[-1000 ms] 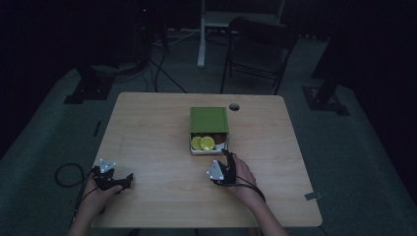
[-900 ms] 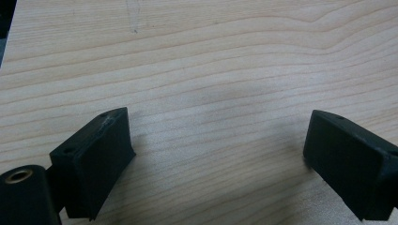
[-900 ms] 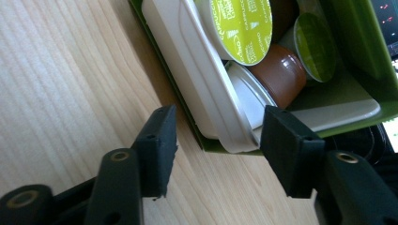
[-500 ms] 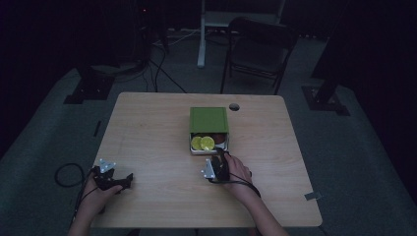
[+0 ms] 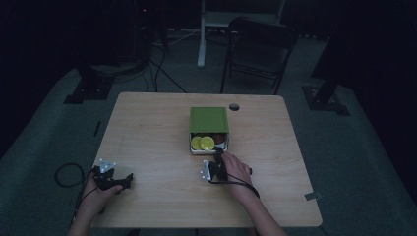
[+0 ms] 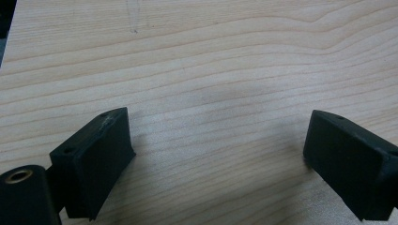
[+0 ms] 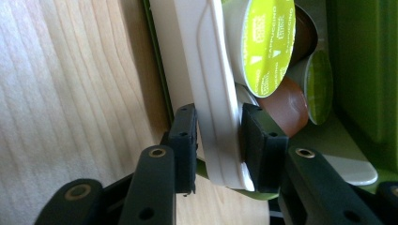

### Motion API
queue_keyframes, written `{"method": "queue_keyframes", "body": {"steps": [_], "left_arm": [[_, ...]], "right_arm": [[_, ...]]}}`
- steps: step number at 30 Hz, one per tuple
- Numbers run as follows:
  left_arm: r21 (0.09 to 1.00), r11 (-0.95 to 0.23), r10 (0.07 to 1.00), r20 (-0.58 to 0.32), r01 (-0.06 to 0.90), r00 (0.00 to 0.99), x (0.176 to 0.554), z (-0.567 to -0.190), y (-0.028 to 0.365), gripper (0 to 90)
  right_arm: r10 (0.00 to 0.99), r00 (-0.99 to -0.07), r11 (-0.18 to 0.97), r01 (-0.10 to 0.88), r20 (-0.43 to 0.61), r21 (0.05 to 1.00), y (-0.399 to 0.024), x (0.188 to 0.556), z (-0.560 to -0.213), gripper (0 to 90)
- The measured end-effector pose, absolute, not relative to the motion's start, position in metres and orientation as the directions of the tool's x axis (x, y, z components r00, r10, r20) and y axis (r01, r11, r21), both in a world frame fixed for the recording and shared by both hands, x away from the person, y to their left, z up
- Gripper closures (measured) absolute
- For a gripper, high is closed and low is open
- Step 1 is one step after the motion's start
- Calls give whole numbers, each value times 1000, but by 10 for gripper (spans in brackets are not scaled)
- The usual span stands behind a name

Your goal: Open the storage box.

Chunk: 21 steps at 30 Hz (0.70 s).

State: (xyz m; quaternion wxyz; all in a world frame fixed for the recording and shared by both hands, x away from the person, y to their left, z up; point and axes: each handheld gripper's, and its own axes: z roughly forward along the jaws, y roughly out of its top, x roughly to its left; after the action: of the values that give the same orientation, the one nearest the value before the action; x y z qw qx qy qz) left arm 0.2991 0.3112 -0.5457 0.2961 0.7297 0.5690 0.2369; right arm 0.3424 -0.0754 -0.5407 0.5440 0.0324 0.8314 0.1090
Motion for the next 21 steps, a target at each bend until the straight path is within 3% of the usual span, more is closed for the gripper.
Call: {"method": "queue_keyframes", "body": {"steps": [9, 21], "left_arm": [[702, -177, 971, 9, 690, 240, 299, -546, 311, 86], [702, -177, 971, 9, 690, 240, 299, -546, 311, 86]], "right_arm": [[81, -372, 989, -87, -925, 121, -73, 341, -544, 704], [49, -370, 991, -101, -928, 92, -72, 339, -543, 714]]}}
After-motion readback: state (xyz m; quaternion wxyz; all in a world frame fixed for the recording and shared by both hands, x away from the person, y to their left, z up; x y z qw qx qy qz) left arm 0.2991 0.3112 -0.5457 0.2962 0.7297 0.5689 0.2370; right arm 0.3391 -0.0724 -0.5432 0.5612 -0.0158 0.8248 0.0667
